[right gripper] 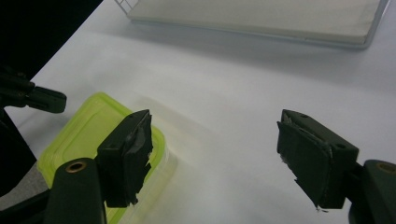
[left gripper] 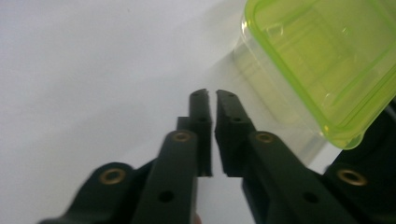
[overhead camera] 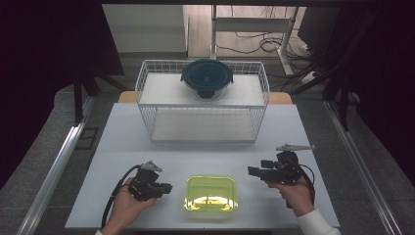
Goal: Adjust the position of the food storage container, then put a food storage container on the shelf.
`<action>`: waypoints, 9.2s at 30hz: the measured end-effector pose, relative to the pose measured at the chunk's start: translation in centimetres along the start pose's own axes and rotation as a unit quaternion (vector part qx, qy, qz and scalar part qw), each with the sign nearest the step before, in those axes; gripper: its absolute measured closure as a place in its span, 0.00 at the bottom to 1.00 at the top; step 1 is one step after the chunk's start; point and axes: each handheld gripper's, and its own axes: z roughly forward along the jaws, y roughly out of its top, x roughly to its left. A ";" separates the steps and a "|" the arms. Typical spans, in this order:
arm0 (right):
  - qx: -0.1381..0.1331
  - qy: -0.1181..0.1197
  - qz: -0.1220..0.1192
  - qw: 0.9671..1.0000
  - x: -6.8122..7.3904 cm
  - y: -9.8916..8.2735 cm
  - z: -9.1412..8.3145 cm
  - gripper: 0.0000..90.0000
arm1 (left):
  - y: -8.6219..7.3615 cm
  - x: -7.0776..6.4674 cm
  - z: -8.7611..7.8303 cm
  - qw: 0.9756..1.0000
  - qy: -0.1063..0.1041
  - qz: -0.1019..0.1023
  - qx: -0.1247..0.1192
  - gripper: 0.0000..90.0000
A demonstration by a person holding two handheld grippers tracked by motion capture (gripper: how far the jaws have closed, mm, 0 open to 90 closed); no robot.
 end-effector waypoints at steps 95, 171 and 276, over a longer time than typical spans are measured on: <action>0.077 0.087 0.094 0.989 3.0 -5.3 4.6 0.78 | 1.1 -0.9 4.0 0.983 -0.151 -0.103 -0.010 0.76; -0.008 0.072 0.020 0.997 4.9 -1.2 2.0 0.88 | 3.7 -1.3 -0.5 0.983 -0.138 -0.070 -0.099 0.89; -0.108 0.065 -0.065 0.990 8.4 16.3 -4.5 0.88 | 17.9 0.1 -12.2 0.972 -0.125 -0.016 -0.197 0.89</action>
